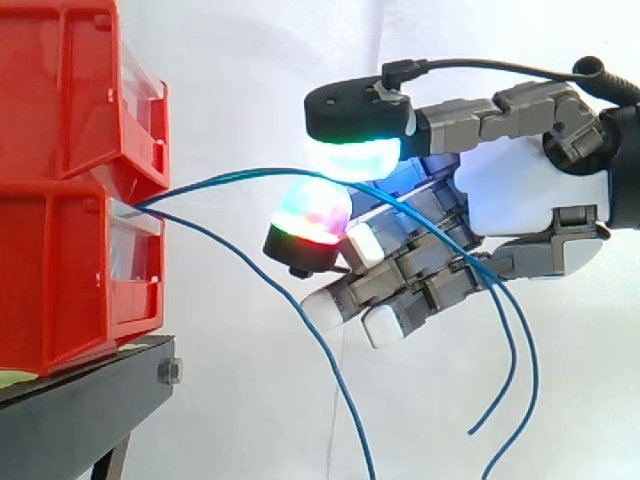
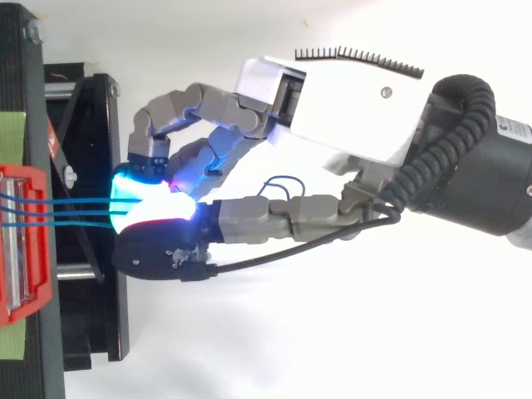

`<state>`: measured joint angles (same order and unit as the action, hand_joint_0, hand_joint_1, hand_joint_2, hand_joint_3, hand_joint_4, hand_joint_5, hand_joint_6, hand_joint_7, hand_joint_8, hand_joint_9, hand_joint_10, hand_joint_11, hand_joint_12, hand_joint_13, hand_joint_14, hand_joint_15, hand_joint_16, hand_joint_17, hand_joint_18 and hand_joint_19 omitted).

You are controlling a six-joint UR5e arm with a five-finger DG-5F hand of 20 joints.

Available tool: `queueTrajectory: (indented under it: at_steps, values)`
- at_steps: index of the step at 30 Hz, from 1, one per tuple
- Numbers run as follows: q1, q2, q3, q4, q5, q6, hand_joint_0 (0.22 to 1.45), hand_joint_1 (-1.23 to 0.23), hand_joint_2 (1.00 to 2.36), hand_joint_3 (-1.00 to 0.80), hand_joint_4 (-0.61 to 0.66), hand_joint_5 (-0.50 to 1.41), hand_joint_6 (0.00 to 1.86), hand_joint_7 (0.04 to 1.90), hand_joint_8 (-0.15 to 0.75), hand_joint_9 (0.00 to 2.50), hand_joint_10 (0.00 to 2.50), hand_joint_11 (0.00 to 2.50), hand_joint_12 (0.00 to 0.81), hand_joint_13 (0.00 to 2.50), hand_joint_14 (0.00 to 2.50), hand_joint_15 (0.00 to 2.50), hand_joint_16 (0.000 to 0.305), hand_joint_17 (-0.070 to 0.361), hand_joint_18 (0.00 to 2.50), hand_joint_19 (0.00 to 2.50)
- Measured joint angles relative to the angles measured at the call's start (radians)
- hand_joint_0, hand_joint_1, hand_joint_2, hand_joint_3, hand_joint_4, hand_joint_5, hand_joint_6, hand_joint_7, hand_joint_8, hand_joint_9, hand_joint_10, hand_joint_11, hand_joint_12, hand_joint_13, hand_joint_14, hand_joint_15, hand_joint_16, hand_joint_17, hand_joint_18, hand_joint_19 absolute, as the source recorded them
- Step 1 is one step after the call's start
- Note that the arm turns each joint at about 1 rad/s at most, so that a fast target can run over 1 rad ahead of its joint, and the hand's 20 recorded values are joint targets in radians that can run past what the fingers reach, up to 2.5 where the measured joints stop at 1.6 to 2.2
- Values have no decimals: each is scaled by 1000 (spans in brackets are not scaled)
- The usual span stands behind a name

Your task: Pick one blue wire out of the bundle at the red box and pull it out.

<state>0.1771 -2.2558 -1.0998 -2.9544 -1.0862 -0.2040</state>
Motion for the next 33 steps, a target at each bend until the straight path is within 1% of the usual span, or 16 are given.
queueTrajectory:
  at_steps: [3,6,9,10,11,12,13,14,16,17,19,20,22,25,30,33]
  values:
    - [0,0,0,0,0,0,608,-861,1019,-148,282,-206,914,1111,357,762,20,816,448,672,14,437,63,141,679,516]
    - [0,0,0,0,0,0,625,-898,1017,-206,274,-217,918,1102,350,717,17,811,440,637,14,424,63,142,662,497]
    - [0,1,0,0,0,0,634,-947,1011,-356,265,-227,919,1074,345,689,19,815,439,623,14,421,63,142,657,480]
    - [0,1,0,0,0,0,612,-947,1005,-433,264,-227,920,1061,344,689,20,807,441,625,15,419,63,142,662,483]
    - [0,1,0,0,0,0,600,-941,1002,-466,265,-227,921,1051,344,692,19,816,440,626,14,422,63,142,663,489]
    - [0,1,0,0,0,0,561,-895,1000,-500,268,-217,908,1061,356,725,19,817,442,631,16,426,64,144,667,502]
    - [0,1,0,0,-1,0,517,-817,1000,-500,277,-208,899,1065,366,757,19,809,456,657,14,433,66,149,685,525]
    - [0,1,0,0,-1,0,508,-791,1000,-500,277,-204,896,1066,368,763,18,814,461,667,15,434,67,150,690,520]
    - [0,1,0,0,-2,0,485,-671,1000,-500,276,-184,879,1080,386,827,18,785,471,698,13,434,68,153,708,544]
    - [-1,1,0,0,-2,0,479,-632,1000,-500,282,-180,877,1078,388,835,17,781,476,710,13,437,68,154,713,550]
    - [0,1,0,0,-3,0,510,-569,1000,-500,274,-166,865,1117,384,899,18,781,467,720,13,438,65,147,717,570]
    - [-1,1,0,0,-3,0,524,-566,1000,-500,275,-163,864,1123,389,911,20,785,463,723,13,438,64,144,710,574]
    - [-1,1,0,0,-3,0,578,-604,1010,-373,262,-158,869,1168,383,935,19,796,454,745,14,441,61,137,720,581]
    - [0,1,0,0,-3,0,573,-657,1016,-256,266,-156,888,1169,394,959,17,812,454,778,14,447,61,136,746,563]
    - [-1,1,0,0,-3,0,576,-725,1020,-162,287,-155,899,1188,401,969,18,813,460,795,14,451,62,140,778,554]
    - [0,1,0,0,-3,0,582,-744,1021,-131,266,-157,899,1213,396,968,19,829,457,794,16,450,62,138,783,548]
